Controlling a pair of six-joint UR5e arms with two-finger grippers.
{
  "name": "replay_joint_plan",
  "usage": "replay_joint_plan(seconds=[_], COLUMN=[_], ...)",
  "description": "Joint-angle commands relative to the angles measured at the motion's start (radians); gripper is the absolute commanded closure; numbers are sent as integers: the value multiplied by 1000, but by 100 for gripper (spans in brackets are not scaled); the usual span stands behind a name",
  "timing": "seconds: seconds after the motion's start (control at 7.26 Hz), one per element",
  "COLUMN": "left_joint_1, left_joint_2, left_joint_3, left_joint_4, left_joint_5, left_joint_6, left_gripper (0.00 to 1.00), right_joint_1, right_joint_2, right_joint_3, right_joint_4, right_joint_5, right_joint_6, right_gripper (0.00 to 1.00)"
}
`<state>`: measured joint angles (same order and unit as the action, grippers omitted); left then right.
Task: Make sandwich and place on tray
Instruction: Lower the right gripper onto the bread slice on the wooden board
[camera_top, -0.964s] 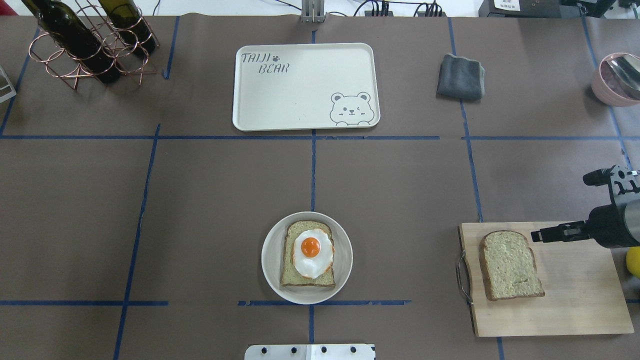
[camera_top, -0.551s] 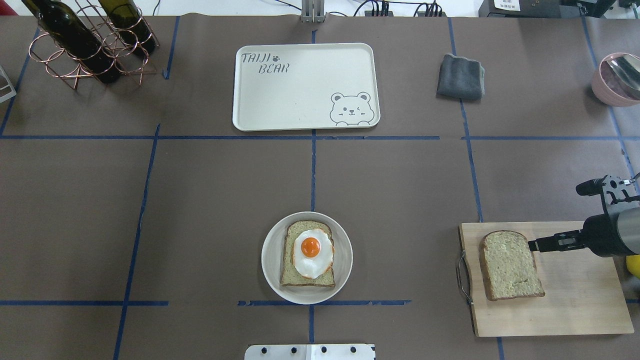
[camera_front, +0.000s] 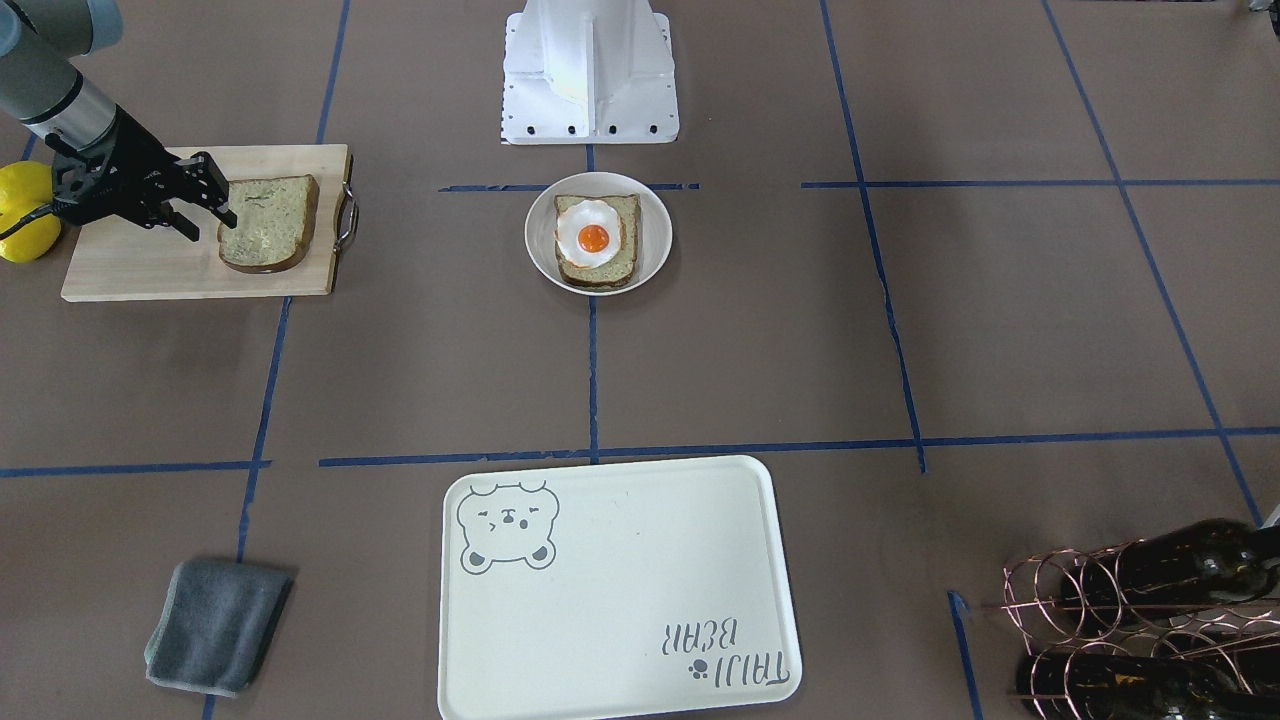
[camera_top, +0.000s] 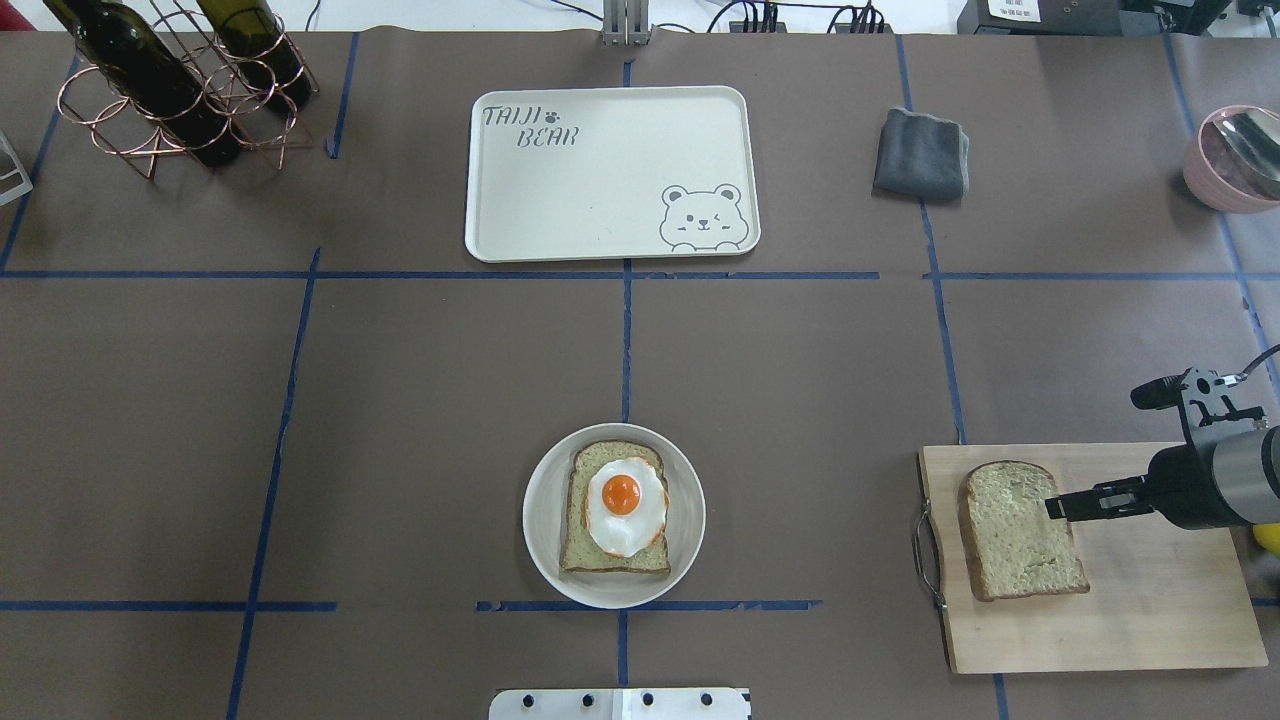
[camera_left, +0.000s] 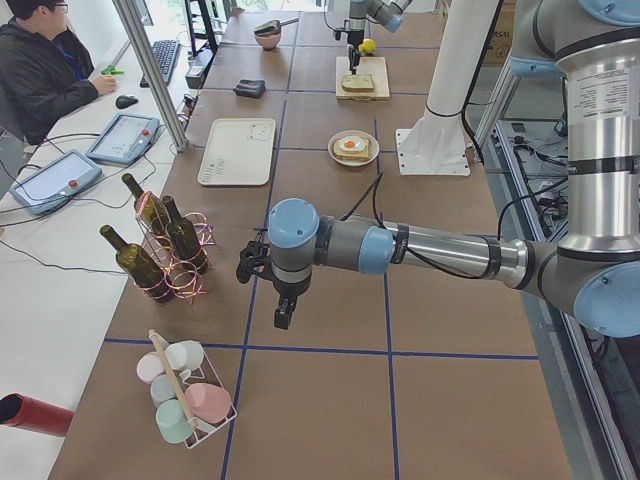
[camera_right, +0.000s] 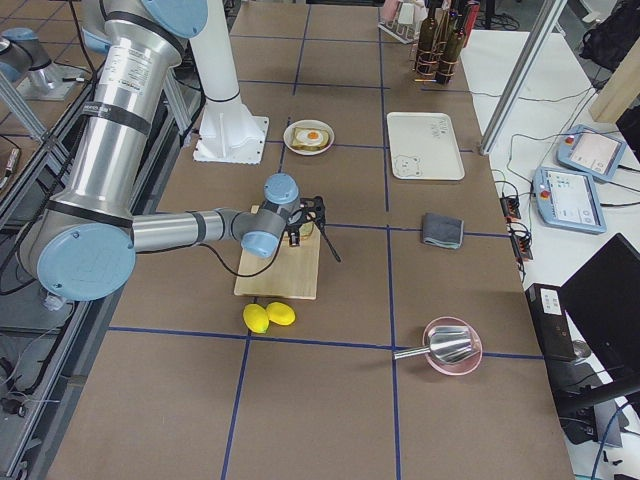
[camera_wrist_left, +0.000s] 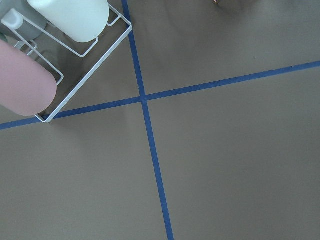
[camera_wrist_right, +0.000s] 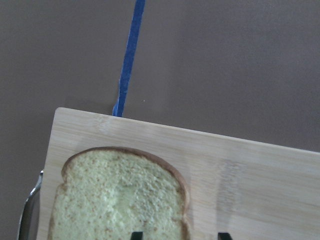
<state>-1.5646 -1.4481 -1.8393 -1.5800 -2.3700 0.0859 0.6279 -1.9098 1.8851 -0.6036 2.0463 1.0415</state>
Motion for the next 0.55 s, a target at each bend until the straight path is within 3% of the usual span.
replay_joint_plan(seconds=[0.0, 0.41], left_joint_1=[1, 2], left_joint_2=[0, 0], left_joint_3=[0, 0], left_joint_4=[0, 0], left_joint_5=[0, 0], left_joint_6=[0, 0], left_gripper=[0, 0], right_joint_1=[-22, -36], right_joint_2=[5, 6], right_joint_3=[-1, -3], right_joint_4=[-1, -1], right_joint_5=[-18, -18], right_joint_6=[6, 17], right_gripper=[43, 51])
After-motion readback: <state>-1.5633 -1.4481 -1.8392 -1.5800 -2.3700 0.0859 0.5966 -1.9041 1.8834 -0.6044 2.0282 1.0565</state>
